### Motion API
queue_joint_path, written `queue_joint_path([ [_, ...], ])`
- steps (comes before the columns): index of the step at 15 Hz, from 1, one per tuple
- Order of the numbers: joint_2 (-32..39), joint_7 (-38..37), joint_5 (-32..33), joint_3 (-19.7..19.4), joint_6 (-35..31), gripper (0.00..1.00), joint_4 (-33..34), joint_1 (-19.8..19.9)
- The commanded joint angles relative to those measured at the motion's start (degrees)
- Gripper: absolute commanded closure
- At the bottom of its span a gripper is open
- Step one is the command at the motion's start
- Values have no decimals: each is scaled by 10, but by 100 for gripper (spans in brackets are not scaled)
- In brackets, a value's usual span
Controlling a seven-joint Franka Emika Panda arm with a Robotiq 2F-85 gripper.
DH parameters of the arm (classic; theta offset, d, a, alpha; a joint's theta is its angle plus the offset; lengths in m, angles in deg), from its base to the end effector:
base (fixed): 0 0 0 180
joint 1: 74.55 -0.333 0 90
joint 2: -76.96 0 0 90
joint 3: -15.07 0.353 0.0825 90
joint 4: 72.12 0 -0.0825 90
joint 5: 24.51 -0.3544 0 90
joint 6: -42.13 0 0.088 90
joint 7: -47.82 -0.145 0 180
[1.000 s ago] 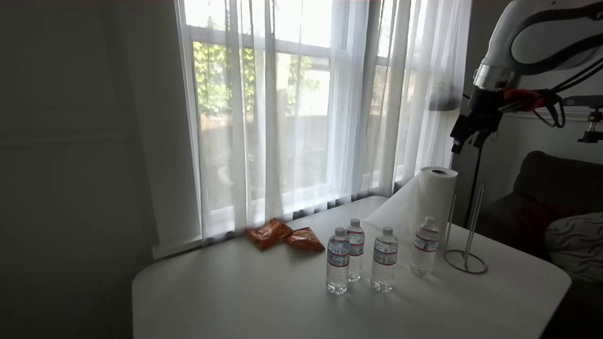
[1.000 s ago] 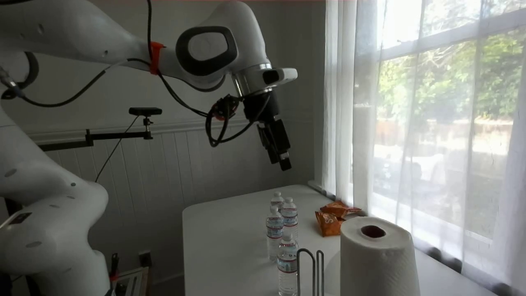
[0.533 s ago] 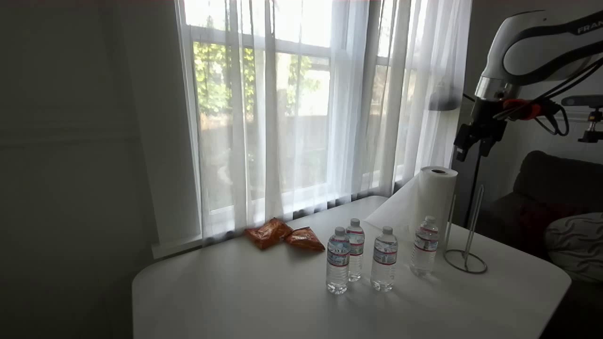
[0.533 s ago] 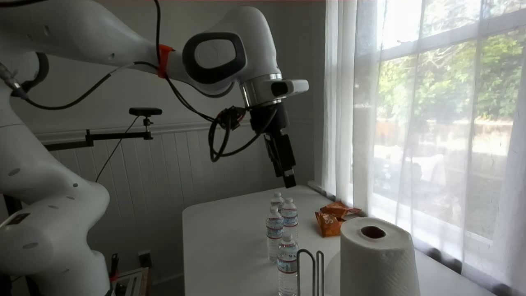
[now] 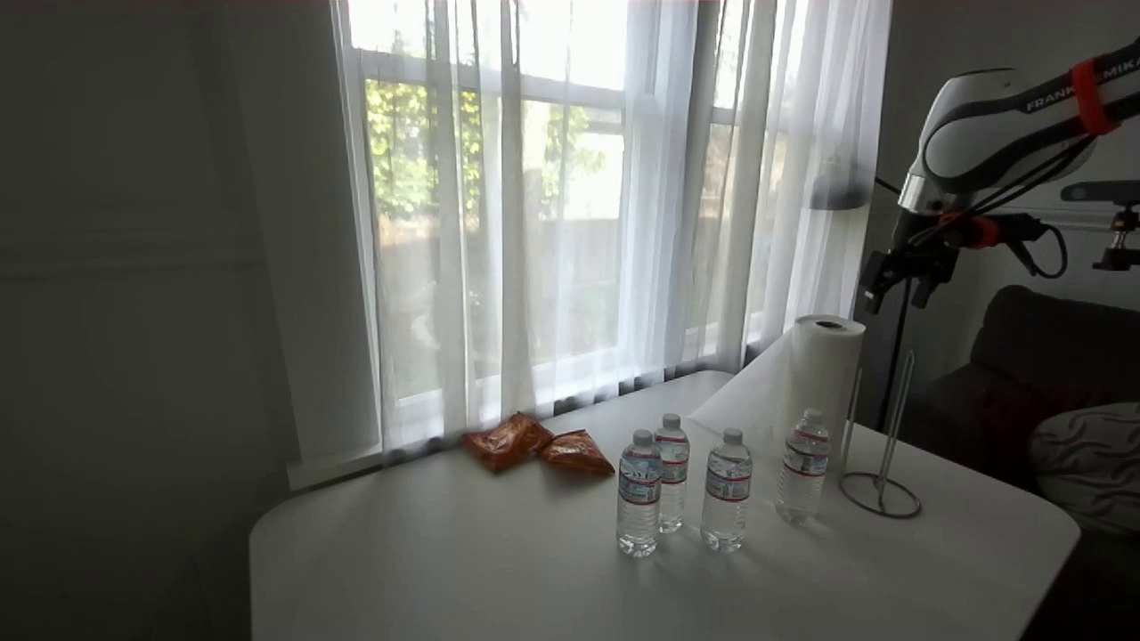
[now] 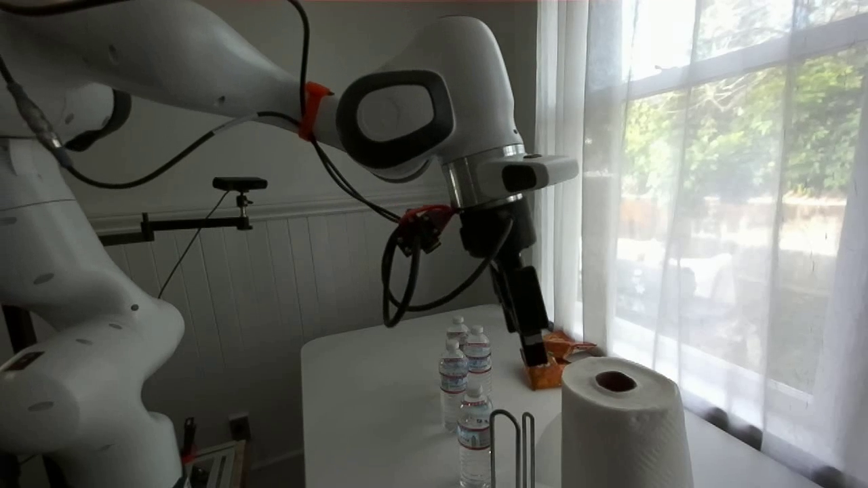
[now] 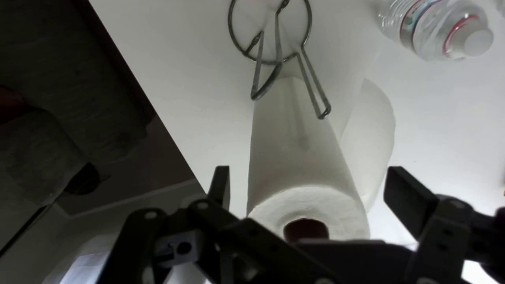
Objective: Put the paper towel roll on the silver stand.
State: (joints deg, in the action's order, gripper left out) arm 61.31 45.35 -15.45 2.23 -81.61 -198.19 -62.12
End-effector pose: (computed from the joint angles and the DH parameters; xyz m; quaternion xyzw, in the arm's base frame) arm 0.4132 -0.2161 0.5248 0.9719 -0.2021 0.1034 0.0617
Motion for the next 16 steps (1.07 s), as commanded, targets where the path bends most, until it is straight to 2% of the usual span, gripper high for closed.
queue_joint_path([
  [1, 50, -2, -20, -11, -29, 0, 42, 10],
  [9, 137, -49, -23, -13, -22, 0, 114, 14],
  [16, 181, -58, -43, -16, -29, 0, 146, 15],
])
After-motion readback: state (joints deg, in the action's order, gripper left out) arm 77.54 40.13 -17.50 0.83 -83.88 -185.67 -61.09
